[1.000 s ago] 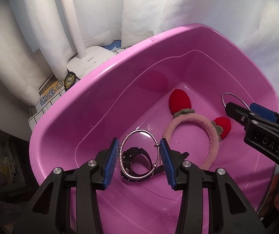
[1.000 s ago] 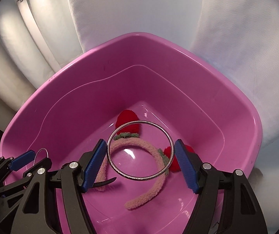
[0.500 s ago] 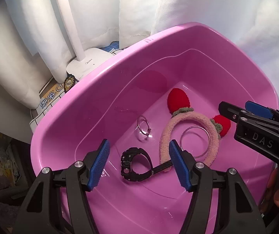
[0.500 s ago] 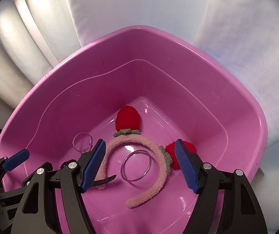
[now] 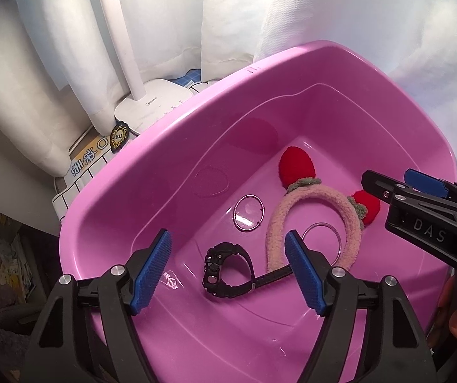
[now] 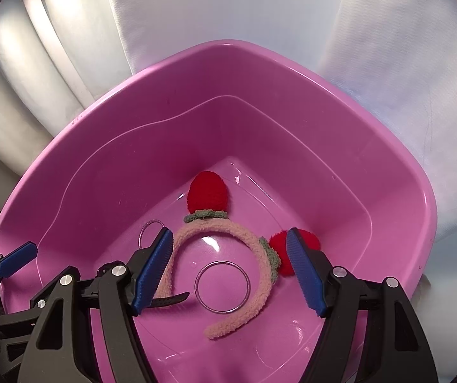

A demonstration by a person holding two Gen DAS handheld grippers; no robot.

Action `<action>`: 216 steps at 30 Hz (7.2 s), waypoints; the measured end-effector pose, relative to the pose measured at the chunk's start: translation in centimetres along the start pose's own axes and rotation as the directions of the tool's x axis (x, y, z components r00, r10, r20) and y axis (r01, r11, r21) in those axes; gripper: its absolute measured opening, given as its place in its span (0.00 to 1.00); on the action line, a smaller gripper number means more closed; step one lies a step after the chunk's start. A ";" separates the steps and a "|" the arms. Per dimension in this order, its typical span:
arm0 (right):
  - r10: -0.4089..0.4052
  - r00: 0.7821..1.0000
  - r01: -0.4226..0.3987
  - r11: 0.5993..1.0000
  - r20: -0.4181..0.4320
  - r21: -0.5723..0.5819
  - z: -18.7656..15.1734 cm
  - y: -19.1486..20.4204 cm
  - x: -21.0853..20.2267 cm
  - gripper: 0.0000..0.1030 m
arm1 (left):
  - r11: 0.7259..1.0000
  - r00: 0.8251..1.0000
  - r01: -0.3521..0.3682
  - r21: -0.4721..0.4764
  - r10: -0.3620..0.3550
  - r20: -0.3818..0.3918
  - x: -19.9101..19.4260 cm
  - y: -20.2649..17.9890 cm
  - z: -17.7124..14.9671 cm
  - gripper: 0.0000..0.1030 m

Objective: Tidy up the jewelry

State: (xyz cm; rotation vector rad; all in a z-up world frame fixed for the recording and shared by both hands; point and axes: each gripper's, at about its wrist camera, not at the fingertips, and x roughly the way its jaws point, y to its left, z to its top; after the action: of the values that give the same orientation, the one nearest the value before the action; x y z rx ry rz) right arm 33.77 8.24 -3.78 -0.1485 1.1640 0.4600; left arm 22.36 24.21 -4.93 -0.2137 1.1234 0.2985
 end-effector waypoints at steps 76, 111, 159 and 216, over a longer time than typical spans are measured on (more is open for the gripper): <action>-0.189 0.964 0.075 0.867 0.186 0.492 -43.8 -16.7 -13.8 0.76 | 0.899 0.966 0.223 0.378 -0.257 0.041 -6.3 -18.3 -27.5 0.94; -0.283 0.943 0.203 0.906 0.177 0.370 -41.8 -14.8 -3.6 0.76 | 0.911 0.970 0.223 0.347 -0.243 0.014 4.8 -22.0 -25.9 0.94; -0.258 0.947 0.186 0.927 0.193 0.326 -41.9 -14.3 -2.7 0.42 | 0.897 0.938 0.198 0.396 -0.291 0.191 2.7 -19.8 -29.3 0.03; -0.087 0.842 0.012 0.990 0.532 0.144 -33.2 -11.0 -19.1 0.15 | 0.949 0.841 0.208 0.236 -0.297 0.453 -15.6 -13.0 -22.7 0.03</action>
State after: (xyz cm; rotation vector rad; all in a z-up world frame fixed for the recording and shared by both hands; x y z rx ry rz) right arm 4.23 -18.28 -0.94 0.0698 0.6285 0.3427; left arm 1.21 2.85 0.00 -0.1157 0.6060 0.0054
